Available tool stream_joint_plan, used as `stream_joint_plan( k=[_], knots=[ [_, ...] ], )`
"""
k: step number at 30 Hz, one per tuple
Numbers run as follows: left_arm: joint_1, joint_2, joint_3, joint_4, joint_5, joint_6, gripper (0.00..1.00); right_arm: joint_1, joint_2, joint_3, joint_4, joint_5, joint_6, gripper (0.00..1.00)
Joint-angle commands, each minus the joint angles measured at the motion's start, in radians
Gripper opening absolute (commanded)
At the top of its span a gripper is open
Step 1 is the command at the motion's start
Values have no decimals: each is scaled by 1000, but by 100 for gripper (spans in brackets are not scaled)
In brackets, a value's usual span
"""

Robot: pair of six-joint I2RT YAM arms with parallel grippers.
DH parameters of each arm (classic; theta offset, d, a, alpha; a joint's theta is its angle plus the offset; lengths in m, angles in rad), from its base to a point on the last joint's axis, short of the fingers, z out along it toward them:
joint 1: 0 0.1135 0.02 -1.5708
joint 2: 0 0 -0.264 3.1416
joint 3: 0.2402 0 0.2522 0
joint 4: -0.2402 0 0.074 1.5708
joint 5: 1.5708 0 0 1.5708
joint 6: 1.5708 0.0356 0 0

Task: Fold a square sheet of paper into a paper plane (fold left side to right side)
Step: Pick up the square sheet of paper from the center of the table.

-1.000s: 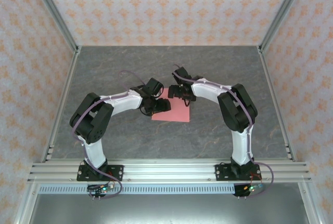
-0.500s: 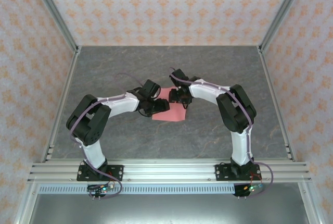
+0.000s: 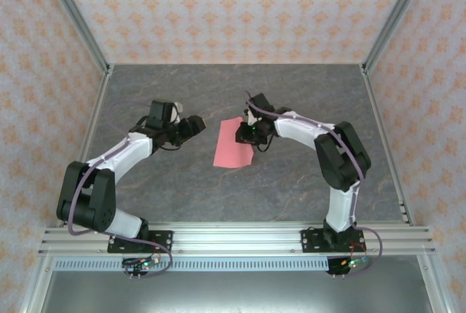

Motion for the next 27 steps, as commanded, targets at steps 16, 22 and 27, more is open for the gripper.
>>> stream_joint_plan(
  k=[16, 22, 27],
  knots=[
    [85, -250, -10, 452, 391, -119, 89, -208, -440, -30, 169, -628, -75, 22],
    [6, -361, 81, 427, 426, 1, 93, -195, -524, 106, 46, -734, -168, 22],
    [-86, -401, 139, 397, 455, 96, 93, -143, -536, 215, -35, -768, -233, 21]
  ],
)
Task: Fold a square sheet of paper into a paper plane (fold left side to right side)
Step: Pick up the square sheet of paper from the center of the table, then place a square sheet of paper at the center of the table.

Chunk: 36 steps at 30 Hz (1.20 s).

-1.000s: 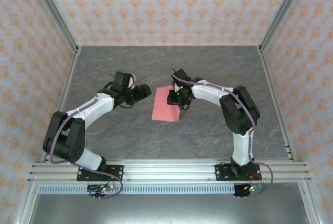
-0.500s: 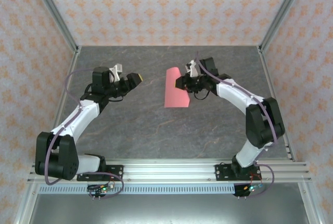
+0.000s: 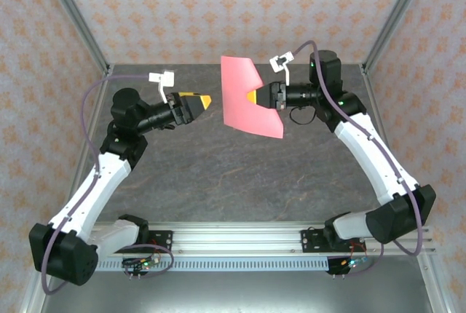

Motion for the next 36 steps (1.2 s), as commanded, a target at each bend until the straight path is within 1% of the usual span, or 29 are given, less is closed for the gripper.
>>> stream_joint_plan(
  k=[1, 5, 12, 15, 19, 24, 26, 30, 31, 34, 36],
  knots=[
    [-46, -23, 53, 21, 53, 89, 93, 44, -13, 62, -74, -77, -81, 21],
    [-82, -15, 88, -10, 47, 119, 93, 76, -27, 91, -80, -100, -108, 21],
    [-83, -4, 101, -40, 36, 127, 93, 83, -68, 93, -94, -96, -131, 21],
    [-89, -2, 96, -16, 46, 124, 92, 85, -77, 92, -93, -104, -133, 20],
    [-116, 5, 105, 9, 53, 122, 88, 89, -79, 89, -88, -109, -132, 20],
    [-130, 11, 115, 12, 58, 126, 78, 91, -81, 89, -83, -112, -134, 20],
    [-131, 11, 117, 10, 58, 126, 70, 92, -83, 86, -84, -106, -134, 20],
    [-132, 15, 117, 4, 52, 127, 41, 92, -92, 78, -92, -72, -145, 21],
    [-131, 16, 116, -4, 47, 127, 33, 92, -93, 76, -98, -51, -148, 21],
    [-132, 16, 111, -20, 35, 127, 17, 91, -95, 75, -135, 10, -171, 24],
    [-131, 21, 108, -43, 19, 161, 8, 86, -98, 69, -164, 84, -185, 27]
  ],
)
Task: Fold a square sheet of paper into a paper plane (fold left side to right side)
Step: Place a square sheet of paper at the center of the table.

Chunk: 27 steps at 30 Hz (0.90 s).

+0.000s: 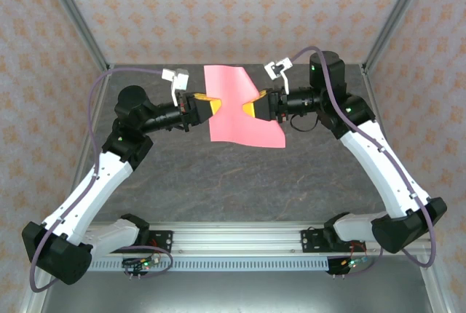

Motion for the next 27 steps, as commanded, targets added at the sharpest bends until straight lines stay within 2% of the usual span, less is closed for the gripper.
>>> stream_joint_plan(
  k=[1, 2, 3, 5, 6, 9, 12, 15, 18, 20, 27],
  knots=[
    [-4, 7, 18, -27, -19, 37, 7, -2, -32, 1, -48, 139, -47, 29],
    [-4, 10, 16, -45, -31, 46, 6, -8, -33, -6, -61, 184, -48, 32],
    [-4, 14, 12, -72, -44, 57, 6, -20, -39, -16, -74, 247, -48, 42],
    [-4, 31, 14, -141, -77, 82, 4, -32, -47, -35, -91, 363, -43, 54],
    [-4, 47, 10, -174, -88, 93, 4, -37, -50, -50, -102, 458, -39, 64],
    [-4, 110, -12, -238, -120, 106, 4, -47, -46, -90, -110, 637, -22, 81],
    [-5, 191, -51, -249, -147, 107, 4, -48, -28, -134, -109, 807, 0, 90],
    [-5, 296, -81, -256, -185, 106, 4, -48, 9, -175, -106, 925, 36, 92],
    [-5, 410, -94, -258, -223, 96, 3, -49, 70, -238, -53, 918, 96, 90],
    [-4, 483, -91, -261, -229, 99, 1, -47, 112, -278, -2, 862, 131, 84],
    [-4, 619, -63, -337, -346, 124, 0, -46, 329, -392, 218, 695, 338, 30]
  ],
)
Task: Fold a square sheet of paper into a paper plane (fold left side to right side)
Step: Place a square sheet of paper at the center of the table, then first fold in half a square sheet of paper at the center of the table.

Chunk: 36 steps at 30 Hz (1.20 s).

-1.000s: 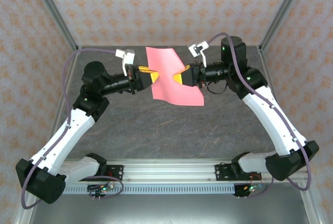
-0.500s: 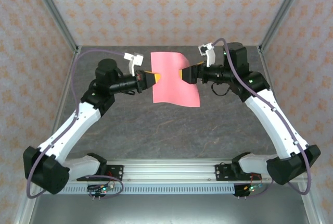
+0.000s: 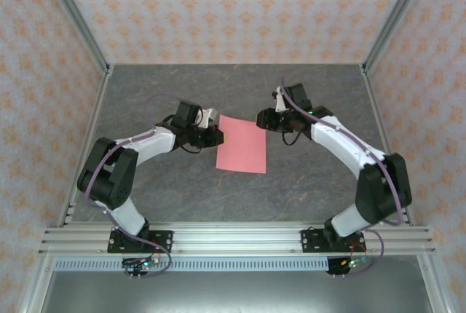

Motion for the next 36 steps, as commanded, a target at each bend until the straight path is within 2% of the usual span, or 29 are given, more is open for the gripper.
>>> stream_joint_plan(
  k=[1, 5, 14, 16, 20, 23, 30, 36],
  knots=[
    [-4, 11, 30, -69, -85, 37, 0, 5, 87, -21, 140, -82, 134, 26],
    [-4, 39, 50, -121, -114, 42, 0, 21, 227, 16, 98, -69, 134, 13],
    [-5, 46, 68, -151, -106, 54, 1, 45, 378, 50, 22, -10, 127, 11],
    [-5, 47, 75, -137, -76, 34, 10, 52, 398, 61, -1, 2, 117, 10],
    [-6, 45, 86, -75, 13, -55, 37, 60, 418, 56, -11, 26, 120, 10],
    [-11, 51, 106, -32, 85, -137, 50, 60, 417, 50, -11, 39, 122, 11],
    [-55, 96, 146, 79, 161, -246, 62, 61, 410, 37, 24, 16, 137, 11],
    [-81, 181, 176, 111, 156, -275, 64, 57, 367, 26, 81, -15, 153, 12]
  ],
)
